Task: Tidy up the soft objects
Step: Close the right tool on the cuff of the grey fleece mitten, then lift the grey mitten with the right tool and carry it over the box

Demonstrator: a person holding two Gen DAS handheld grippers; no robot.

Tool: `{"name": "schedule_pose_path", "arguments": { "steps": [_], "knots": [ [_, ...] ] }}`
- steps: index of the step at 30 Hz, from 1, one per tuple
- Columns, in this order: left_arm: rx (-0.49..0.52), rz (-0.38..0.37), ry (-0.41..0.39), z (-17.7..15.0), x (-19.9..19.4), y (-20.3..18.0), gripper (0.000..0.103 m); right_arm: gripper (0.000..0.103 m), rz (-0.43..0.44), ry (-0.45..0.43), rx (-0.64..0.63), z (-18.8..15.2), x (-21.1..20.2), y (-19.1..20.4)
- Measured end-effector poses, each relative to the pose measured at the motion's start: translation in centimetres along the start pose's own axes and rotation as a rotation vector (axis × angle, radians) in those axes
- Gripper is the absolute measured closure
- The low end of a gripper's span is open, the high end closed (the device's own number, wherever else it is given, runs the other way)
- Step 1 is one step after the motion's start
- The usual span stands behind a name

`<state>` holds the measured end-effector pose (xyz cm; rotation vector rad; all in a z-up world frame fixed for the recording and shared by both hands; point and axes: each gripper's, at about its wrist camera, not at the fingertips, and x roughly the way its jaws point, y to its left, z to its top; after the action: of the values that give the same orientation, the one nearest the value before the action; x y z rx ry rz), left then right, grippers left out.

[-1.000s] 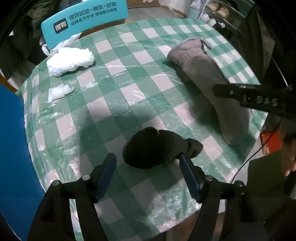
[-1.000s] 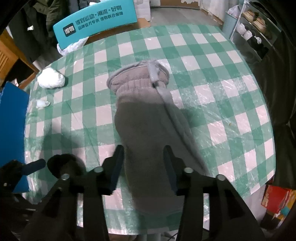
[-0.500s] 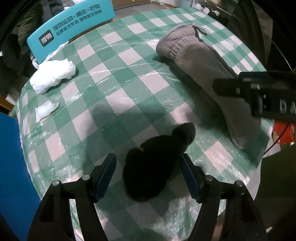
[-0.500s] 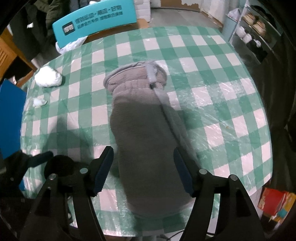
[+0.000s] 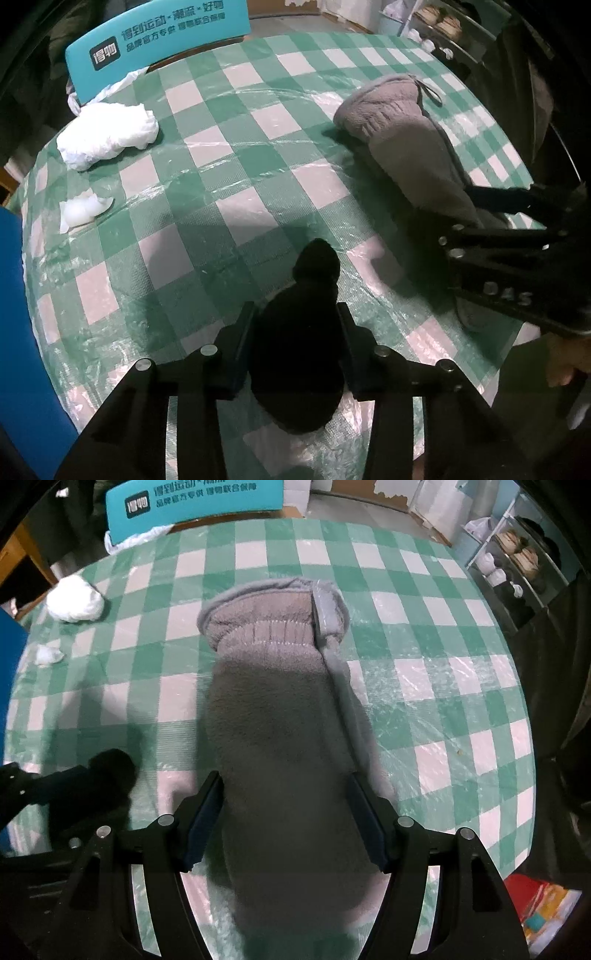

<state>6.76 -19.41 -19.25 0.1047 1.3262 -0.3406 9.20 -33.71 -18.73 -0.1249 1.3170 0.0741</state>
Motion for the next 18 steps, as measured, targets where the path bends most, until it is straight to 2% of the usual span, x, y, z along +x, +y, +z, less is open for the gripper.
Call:
{"name": "schedule_pose_path", "arguments": {
  "steps": [4, 5, 9, 11, 18],
  "knots": [
    [-0.003, 0.007, -0.003, 0.0, 0.0, 0.1, 0.063, 0.035, -0.058, -0.013, -0.030, 0.0, 0.8, 0.3],
    [-0.004, 0.008, -0.003, 0.0, 0.0, 0.1, 0.063, 0.039, -0.069, -0.017, -0.038, 0.0, 0.8, 0.4],
    [-0.015, 0.005, -0.008, 0.1, -0.3, 0.3, 0.063, 0.073, -0.096, -0.044, -0.031, 0.1, 0.5, -0.1],
    [-0.019, 0.005, -0.013, 0.4, -0.5, 0.5, 0.063, 0.081, -0.078, -0.054, -0.011, 0.2, 0.1, -0.5],
    [-0.039, 0.006, -0.060, 0.6, -2.4, 1.1, 0.063, 0.087, -0.008, -0.106, 0.047, 0.6, -1.6, -1.0]
  ]
}}
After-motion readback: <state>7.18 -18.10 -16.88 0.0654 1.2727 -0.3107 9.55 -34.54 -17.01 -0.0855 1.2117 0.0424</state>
